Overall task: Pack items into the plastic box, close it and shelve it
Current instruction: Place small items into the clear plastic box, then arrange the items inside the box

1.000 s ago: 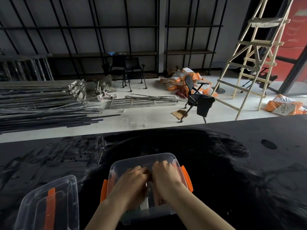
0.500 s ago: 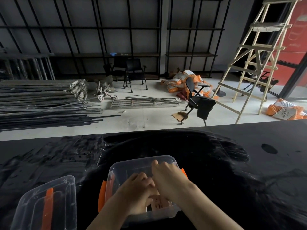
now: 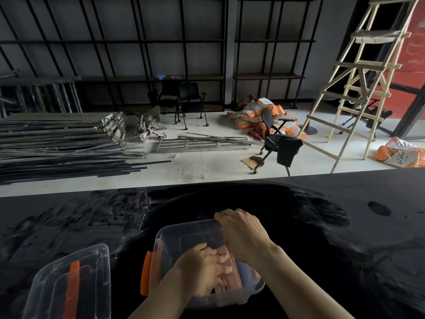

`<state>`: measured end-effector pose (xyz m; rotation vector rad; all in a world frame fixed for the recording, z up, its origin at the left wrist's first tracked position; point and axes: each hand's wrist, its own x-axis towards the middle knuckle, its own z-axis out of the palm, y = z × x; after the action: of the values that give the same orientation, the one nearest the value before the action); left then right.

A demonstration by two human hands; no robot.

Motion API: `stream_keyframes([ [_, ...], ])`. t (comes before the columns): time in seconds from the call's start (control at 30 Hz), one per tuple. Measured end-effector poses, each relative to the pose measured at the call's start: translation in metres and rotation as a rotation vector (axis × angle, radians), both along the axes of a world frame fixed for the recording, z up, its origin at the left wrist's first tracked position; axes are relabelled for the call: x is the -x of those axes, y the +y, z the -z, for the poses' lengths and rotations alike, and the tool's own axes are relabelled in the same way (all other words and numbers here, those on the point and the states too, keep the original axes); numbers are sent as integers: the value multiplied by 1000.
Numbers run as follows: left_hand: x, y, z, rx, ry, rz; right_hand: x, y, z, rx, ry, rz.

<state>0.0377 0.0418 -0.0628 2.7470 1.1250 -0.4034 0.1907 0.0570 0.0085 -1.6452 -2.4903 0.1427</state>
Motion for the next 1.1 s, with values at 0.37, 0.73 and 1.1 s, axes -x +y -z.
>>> stream_keyframes([
  [0.37,2,6,-10,173,-26,-46,-13,3,21,38,41,-2],
  [0.73,21,-14,-51,79,-165,-294,-23,-1,32,91,30,91],
  [1.1,36,-14,-51,-192,45,-199,17,-18,0,-42,172,-46],
])
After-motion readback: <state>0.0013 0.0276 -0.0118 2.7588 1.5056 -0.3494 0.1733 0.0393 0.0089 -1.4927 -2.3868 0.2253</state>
